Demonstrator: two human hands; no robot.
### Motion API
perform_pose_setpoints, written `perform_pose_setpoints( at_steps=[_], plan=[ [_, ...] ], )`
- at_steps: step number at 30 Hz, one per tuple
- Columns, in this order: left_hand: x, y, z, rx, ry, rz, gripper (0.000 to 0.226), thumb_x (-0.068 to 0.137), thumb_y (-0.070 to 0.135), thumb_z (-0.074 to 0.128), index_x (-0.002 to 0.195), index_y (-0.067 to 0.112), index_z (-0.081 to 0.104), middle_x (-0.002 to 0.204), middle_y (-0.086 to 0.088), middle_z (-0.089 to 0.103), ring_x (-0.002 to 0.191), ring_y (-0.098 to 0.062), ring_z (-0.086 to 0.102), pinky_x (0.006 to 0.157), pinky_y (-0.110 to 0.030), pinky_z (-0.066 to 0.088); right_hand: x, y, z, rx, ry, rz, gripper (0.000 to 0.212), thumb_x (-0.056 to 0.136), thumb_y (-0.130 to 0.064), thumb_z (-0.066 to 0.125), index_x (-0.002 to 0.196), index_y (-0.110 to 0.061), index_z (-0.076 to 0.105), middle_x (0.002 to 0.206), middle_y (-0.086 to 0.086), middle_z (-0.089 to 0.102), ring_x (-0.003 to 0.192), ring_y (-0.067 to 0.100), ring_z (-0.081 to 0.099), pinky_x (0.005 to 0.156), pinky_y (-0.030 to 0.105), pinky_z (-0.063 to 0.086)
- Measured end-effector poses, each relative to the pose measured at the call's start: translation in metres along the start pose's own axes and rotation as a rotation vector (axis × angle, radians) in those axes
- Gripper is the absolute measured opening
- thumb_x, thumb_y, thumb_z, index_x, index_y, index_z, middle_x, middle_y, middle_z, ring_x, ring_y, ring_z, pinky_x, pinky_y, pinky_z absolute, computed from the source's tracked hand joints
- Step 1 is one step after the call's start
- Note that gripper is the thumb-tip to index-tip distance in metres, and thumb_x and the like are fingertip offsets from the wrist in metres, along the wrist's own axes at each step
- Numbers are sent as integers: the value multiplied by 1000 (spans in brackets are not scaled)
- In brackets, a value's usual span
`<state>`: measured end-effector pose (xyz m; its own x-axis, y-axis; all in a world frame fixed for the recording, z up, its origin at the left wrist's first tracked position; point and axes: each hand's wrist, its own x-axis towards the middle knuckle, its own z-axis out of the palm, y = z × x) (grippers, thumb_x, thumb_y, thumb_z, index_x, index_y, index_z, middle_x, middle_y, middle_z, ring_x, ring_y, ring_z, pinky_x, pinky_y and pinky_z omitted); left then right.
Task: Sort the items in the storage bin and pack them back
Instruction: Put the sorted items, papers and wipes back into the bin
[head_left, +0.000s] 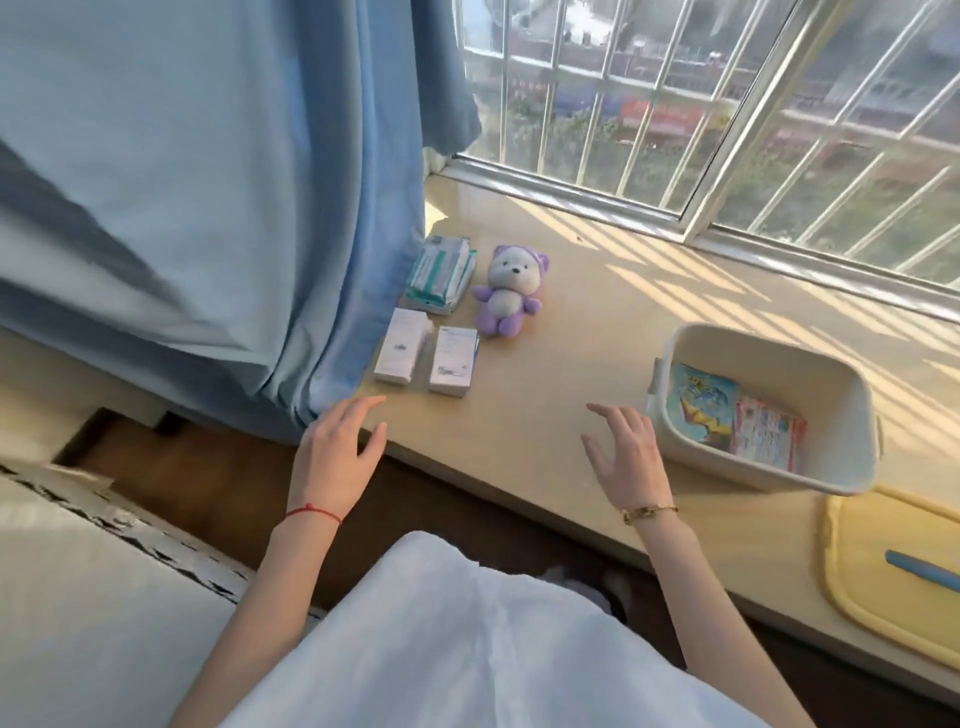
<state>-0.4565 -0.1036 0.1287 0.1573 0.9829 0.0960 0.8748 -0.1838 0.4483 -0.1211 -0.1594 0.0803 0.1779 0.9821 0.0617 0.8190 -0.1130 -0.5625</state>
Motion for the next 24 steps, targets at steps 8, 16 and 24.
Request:
perform_pose_setpoints(
  at_steps=[8, 16, 24],
  plan=[
    [35, -75, -22, -15, -85, -15, 33, 91, 20, 61, 124, 20, 61, 116, -1, 65, 105, -20, 61, 86, -37, 51, 14, -63, 51, 31, -30, 106, 38, 90, -16, 64, 126, -13, 56, 119, 8, 59, 112, 27, 51, 95, 34, 42],
    [102, -102, -1, -49, -127, -16, 31, 91, 17, 62, 122, 15, 62, 116, -4, 66, 105, -22, 62, 85, -34, 50, 70, -69, 92, 63, -70, 222, 42, 91, -22, 63, 131, -14, 51, 121, 6, 58, 113, 24, 51, 96, 33, 42],
    [184, -120, 44, -85, -217, -34, 36, 91, 18, 61, 127, 15, 58, 122, -6, 63, 112, -25, 60, 91, -37, 49, 146, -71, 137, 76, -150, 304, 50, 92, -29, 61, 138, -14, 45, 123, 8, 55, 115, 26, 49, 100, 35, 40]
  ],
)
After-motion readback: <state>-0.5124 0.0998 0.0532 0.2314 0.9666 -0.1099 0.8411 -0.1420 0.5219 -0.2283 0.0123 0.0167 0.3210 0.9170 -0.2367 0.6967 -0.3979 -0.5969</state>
